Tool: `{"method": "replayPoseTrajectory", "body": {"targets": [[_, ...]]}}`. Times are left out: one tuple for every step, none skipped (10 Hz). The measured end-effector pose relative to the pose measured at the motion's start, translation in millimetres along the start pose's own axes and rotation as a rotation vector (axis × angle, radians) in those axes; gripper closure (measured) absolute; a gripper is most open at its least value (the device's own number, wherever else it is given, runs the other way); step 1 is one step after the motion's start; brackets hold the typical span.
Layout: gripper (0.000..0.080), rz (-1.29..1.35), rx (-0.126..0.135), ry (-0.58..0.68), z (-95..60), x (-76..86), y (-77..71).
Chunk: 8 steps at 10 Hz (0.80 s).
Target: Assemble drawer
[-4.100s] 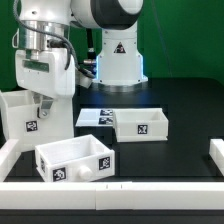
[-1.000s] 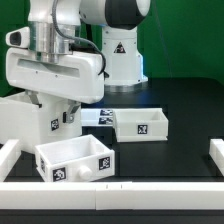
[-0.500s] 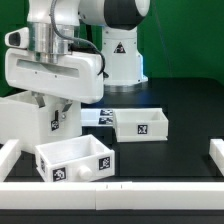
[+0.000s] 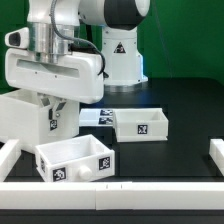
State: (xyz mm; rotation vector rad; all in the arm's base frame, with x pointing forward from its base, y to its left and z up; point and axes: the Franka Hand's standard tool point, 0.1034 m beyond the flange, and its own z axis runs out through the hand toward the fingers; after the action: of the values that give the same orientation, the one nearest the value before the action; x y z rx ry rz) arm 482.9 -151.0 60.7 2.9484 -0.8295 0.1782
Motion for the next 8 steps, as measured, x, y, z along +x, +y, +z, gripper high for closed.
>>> {"method": "replayPoseTrajectory", "body": {"targets": [[0.0768, 0.0, 0.0, 0.0, -0.1, 0.0, 0.2], [0.0768, 0.006, 0.011, -0.014, -2.6, -1.7, 3.3], [0.0768, 0.027, 0.044, -0.042, -13.3, -5.9, 2.9], [0.0768, 0.037, 0.096, -0.069, -32.0, -8.3, 0.2], [0.0768, 0.055, 0.151, -0.092, -49.0, -8.0, -0.8], [0.0768, 0.1, 0.218, -0.157, -62.1, -11.1, -2.1], [0.0768, 0.119, 0.235, -0.184, -69.2, -9.1, -1.6], [0.0768, 0.092, 0.221, -0.23, -68.4, -12.6, -3.6]]}}
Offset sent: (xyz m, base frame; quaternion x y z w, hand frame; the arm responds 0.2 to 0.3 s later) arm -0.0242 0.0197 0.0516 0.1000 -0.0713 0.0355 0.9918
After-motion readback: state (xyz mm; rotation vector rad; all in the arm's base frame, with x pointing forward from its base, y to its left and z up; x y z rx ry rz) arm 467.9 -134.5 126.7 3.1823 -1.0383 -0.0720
